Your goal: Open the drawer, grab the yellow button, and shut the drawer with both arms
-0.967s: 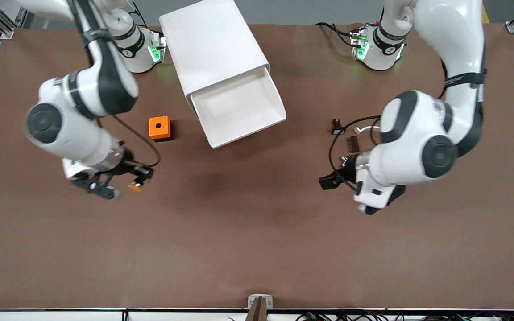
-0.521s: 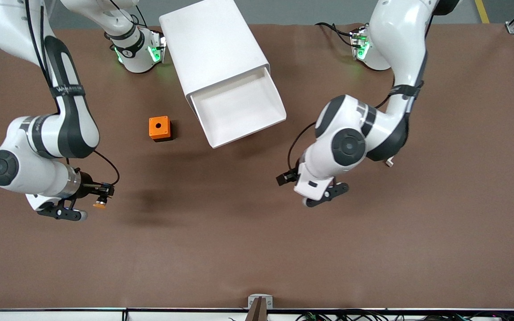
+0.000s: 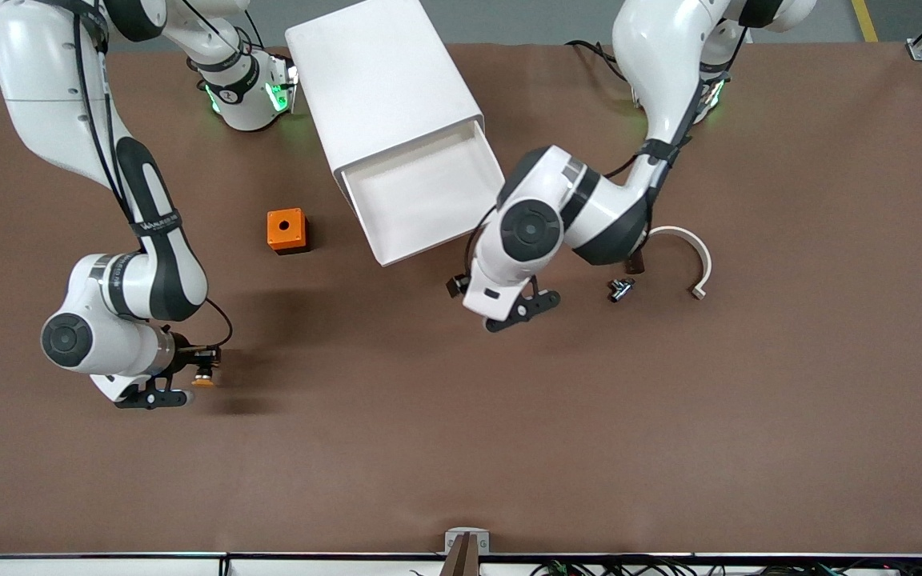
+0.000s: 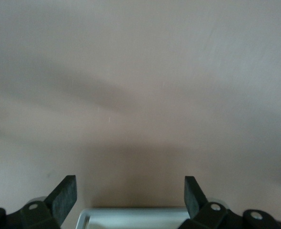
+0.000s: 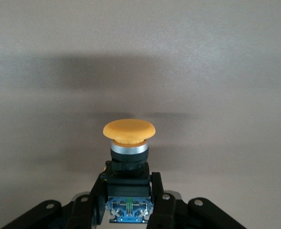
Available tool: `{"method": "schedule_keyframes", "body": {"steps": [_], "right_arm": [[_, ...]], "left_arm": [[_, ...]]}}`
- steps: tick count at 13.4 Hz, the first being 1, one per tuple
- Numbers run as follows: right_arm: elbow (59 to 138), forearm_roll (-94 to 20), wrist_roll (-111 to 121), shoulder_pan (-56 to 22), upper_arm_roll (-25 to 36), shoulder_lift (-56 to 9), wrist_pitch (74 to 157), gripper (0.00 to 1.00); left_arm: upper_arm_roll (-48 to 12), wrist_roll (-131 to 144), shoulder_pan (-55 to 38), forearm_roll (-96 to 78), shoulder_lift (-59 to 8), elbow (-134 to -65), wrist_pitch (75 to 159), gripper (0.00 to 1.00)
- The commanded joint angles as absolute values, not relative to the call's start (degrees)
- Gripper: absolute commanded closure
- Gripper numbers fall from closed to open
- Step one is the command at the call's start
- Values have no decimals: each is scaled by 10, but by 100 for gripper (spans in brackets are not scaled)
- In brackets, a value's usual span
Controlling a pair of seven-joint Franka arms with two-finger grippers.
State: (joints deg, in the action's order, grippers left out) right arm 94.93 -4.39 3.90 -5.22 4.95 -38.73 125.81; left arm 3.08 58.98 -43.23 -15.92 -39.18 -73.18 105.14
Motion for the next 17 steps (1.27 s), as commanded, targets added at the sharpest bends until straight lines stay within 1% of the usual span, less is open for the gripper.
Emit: {"method": "schedule_keyframes", "body": {"steps": [1, 2, 3, 4, 5, 6, 7, 9, 10, 13, 16, 17], "right_arm": [[939, -45, 47, -46, 39, -399, 1265, 96], [938, -45, 45, -47, 39, -400, 1266, 87], [936, -44, 43, -47, 39, -402, 1266, 74], [936, -44, 43, -47, 39, -402, 1266, 59], [936, -45, 42, -47, 39, -402, 1266, 43], [935, -46, 42, -47, 39, -401, 1266, 20], [935, -46, 45, -43, 39, -399, 1265, 0], [934, -45, 48, -47, 38, -392, 1264, 0], [933, -44, 48, -48, 37, -382, 1263, 0], [937, -43, 47, -47, 37, -327, 1259, 0], [940, -45, 10, -49, 37, -270, 1256, 0], [940, -45, 0, -49, 37, -253, 1257, 0]], "left_arm": [[34, 624, -467, -153, -380, -736, 1011, 1], [33, 632, -481, -154, -375, -734, 1006, 1], [33, 648, -495, -154, -374, -734, 1006, 1], [29, 669, -505, -154, -374, -735, 1006, 1], [25, 686, -517, -154, -374, -735, 1006, 1], [20, 694, -525, -154, -374, -736, 1006, 1], [6, 694, -526, -157, -374, -736, 1005, 1], [-14, 704, -526, -184, -375, -737, 1001, 1], [-19, 706, -527, -192, -375, -737, 979, 1], [-46, 714, -527, -194, -375, -737, 953, 1], [-47, 710, -528, -195, -378, -737, 948, 0], [-58, 710, -528, -195, -379, -737, 948, 0]]}}
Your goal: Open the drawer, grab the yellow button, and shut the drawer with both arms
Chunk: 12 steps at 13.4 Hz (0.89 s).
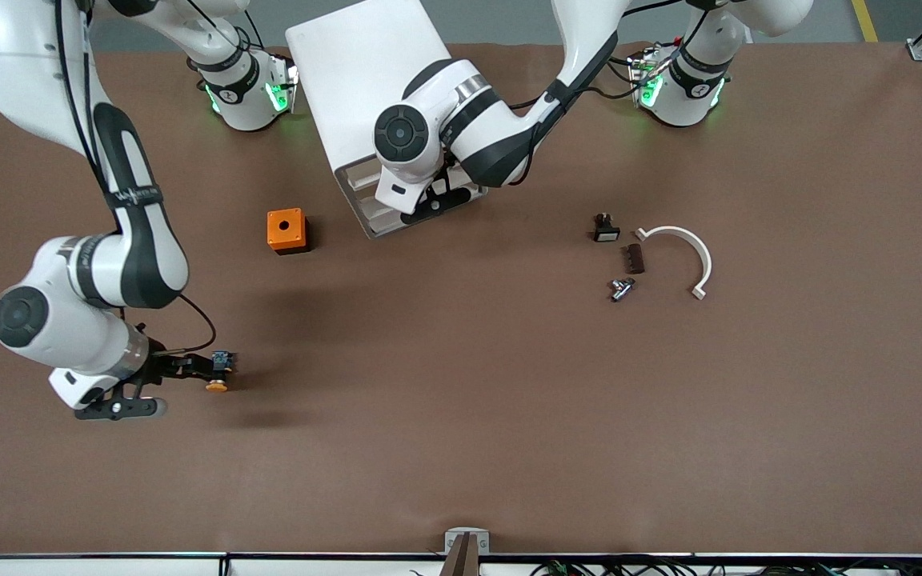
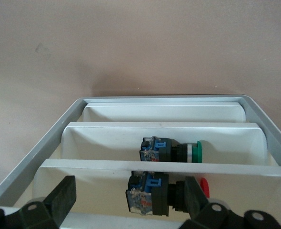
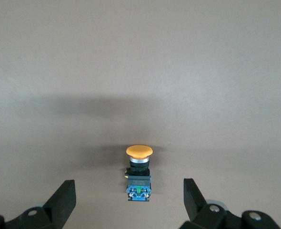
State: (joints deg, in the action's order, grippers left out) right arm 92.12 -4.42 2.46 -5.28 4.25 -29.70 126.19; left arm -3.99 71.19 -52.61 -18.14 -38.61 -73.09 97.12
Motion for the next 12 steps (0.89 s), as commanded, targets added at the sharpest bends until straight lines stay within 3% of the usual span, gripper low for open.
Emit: {"method": "schedule_keyframes", "body": {"steps": [1, 4, 7, 12], "right_arm": [[940, -45, -3, -48, 37, -236, 1256, 0], [947, -45, -8, -47, 37, -179, 1245, 0], [941, -45, -89, -52, 35, -119, 1173, 0], [940, -39, -93, -55, 37, -52, 1081, 0]], "left_arm": [[-66, 715, -527, -195, -380, -737, 948, 0], [-67, 717, -535, -194, -392, -737, 949, 0], [-49, 711, -520, -185, -392, -737, 951, 0], [52, 710, -472, -117, -353, -732, 950, 0]]}}
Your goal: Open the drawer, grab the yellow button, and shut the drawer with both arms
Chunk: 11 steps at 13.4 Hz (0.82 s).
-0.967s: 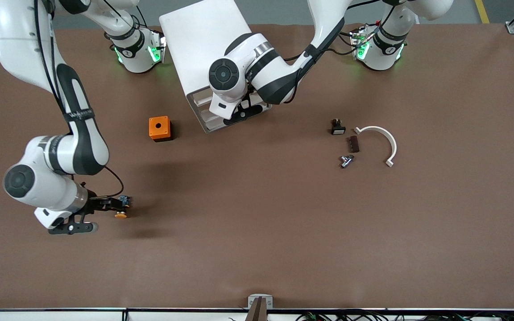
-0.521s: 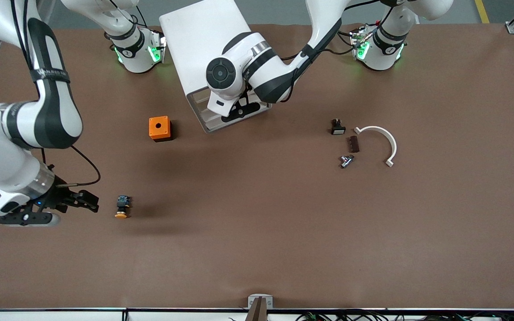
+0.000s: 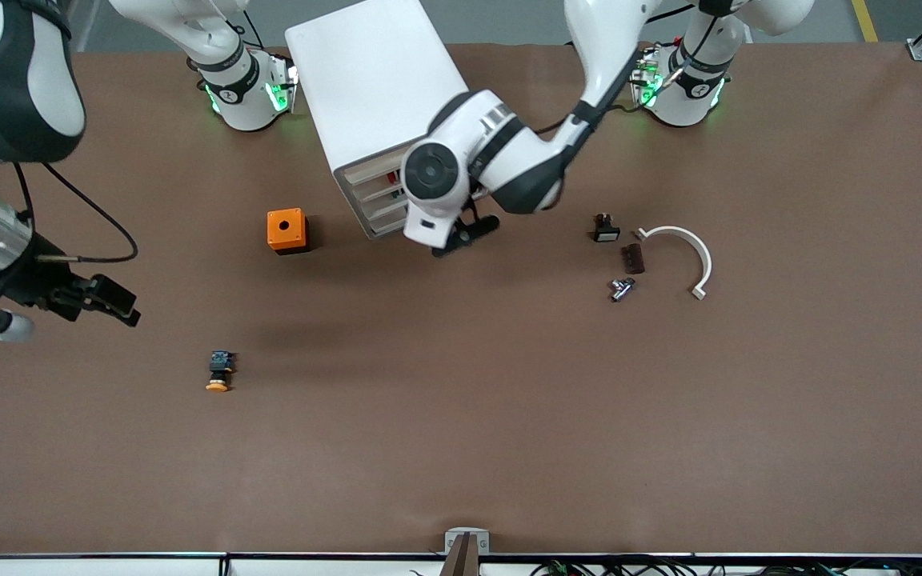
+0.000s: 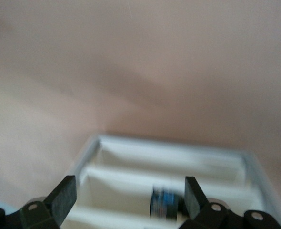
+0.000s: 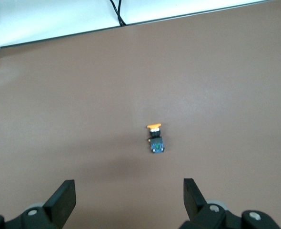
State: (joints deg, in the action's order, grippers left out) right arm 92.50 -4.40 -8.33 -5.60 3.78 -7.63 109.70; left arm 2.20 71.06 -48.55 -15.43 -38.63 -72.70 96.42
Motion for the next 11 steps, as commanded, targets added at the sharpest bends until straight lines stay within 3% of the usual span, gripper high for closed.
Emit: {"method": "schedule_keyframes", "body": {"steps": [1, 7, 11], "right_arm": [[940, -38, -93, -55, 38, -42, 1070, 0], [904, -9, -97, -55, 34, -18, 986, 0], [889, -9, -97, -55, 37, -17, 965, 0]], "left_arm": [[65, 701, -458, -86, -336, -732, 947, 0], [72, 508, -316, 82, -276, -734, 840, 0], [68, 361, -200, 101, -219, -732, 829, 0]]}}
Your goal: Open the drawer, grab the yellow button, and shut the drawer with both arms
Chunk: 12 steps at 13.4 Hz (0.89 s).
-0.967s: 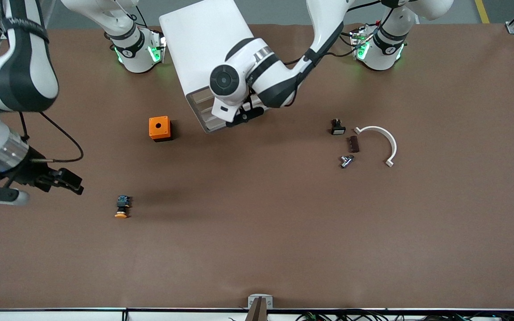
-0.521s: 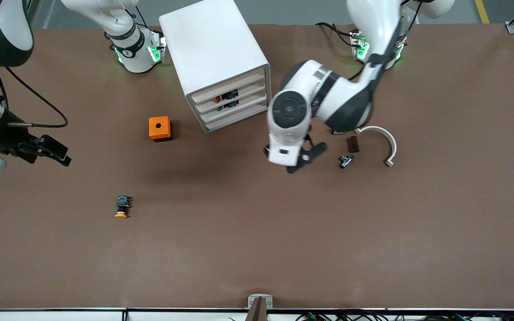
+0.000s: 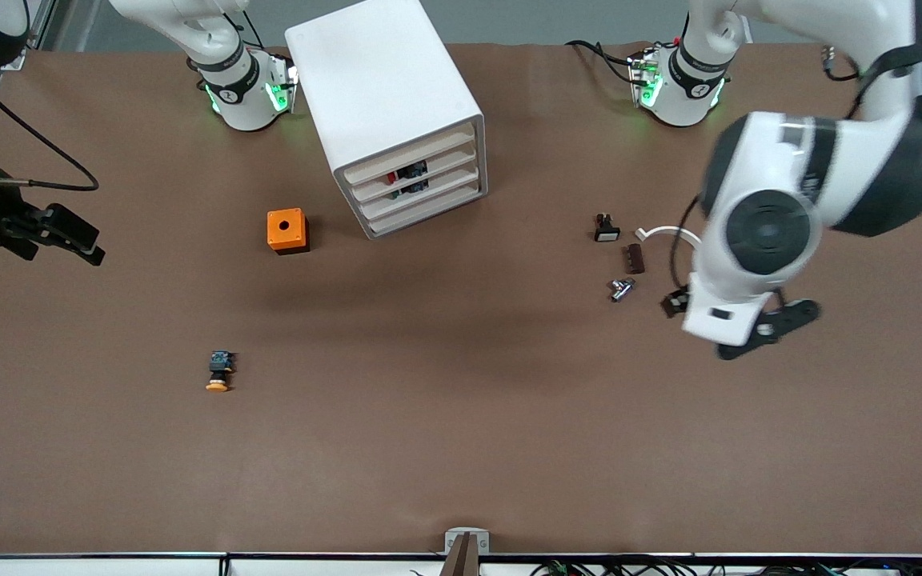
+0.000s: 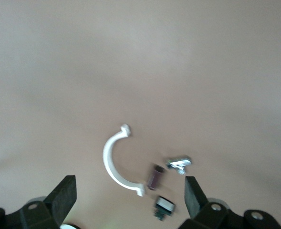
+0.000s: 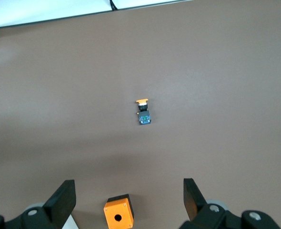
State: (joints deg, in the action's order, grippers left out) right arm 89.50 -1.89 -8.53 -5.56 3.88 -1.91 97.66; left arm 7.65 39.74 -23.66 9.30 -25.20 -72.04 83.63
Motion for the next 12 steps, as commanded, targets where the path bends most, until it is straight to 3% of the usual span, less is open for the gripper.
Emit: {"method": "schedule_keyframes", "body": {"steps": [1, 9, 12], "right_arm": [[882, -8, -96, -54, 37, -18, 964, 0], [866, -8, -97, -52, 38, -18, 963, 0], [866, -9, -97, -52, 38, -18, 963, 0]], "left_arm": [[69, 342, -183, 105, -203, -732, 830, 0], [67, 169, -84, 33, -122, -763, 857, 0], [64, 112, -55, 29, -29, -889, 930, 0]]}}
